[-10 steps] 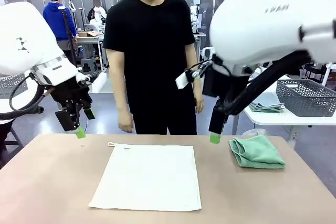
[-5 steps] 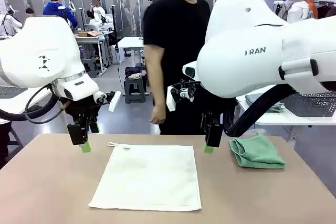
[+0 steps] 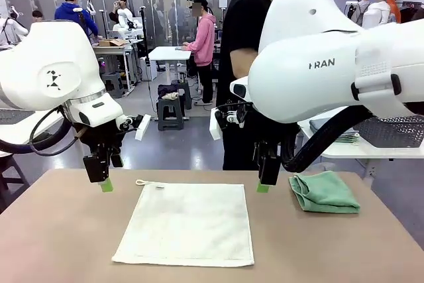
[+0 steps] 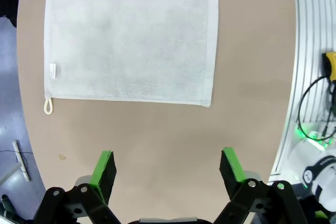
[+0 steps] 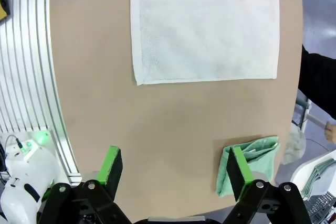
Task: Fold the towels and place them in the basket.
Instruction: When a person lays out a Towel with hook on the table, fold it in half twice.
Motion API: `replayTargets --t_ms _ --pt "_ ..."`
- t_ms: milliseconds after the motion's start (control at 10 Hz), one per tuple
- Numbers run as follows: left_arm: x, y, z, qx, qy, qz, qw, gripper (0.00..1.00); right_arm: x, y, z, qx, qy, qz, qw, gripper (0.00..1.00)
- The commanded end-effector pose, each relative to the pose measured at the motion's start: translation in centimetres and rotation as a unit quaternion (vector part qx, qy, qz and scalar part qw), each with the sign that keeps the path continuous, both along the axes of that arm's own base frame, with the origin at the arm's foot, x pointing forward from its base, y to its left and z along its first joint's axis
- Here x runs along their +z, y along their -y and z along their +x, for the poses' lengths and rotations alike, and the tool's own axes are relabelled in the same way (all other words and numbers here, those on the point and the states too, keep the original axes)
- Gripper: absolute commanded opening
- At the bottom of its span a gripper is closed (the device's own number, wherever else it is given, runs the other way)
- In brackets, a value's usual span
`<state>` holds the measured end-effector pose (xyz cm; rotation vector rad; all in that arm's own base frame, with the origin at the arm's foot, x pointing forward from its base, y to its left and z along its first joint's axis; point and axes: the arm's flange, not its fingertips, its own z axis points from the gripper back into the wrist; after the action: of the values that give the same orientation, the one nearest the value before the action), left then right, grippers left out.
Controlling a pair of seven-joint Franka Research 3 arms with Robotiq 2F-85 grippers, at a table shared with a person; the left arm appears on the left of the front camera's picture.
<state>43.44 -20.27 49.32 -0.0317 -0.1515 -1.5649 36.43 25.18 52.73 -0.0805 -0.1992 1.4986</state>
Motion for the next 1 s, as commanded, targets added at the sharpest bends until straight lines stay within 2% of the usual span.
replayTargets --t_ms 0,200,500,700,900 --pt "0.0 0.1 0.0 -0.001 0.0 0.0 1.0 1.0 0.0 0.0 0.0 0.0 0.0 0.0 1.0 1.0" --pt "-2.4 0.1 -2.0 0.016 0.03 -0.005 0.999 1.0 -3.9 -0.7 -1.1 0.0 0.019 0.012 1.0 1.0" --pt "-6.9 -0.4 -4.6 0.017 0.024 -0.014 0.999 1.0 -8.8 -0.7 -2.6 -0.016 0.015 0.026 0.999 1.0" --pt "-10.5 0.5 -6.7 0.014 0.014 0.008 1.0 1.0 -12.3 -1.6 -3.3 -0.026 -0.001 0.021 0.999 1.0" --pt "-13.4 1.3 -7.6 0.015 0.017 0.03 0.999 1.0 -15.3 -2.5 -3.0 -0.034 -0.009 0.009 0.999 1.0"
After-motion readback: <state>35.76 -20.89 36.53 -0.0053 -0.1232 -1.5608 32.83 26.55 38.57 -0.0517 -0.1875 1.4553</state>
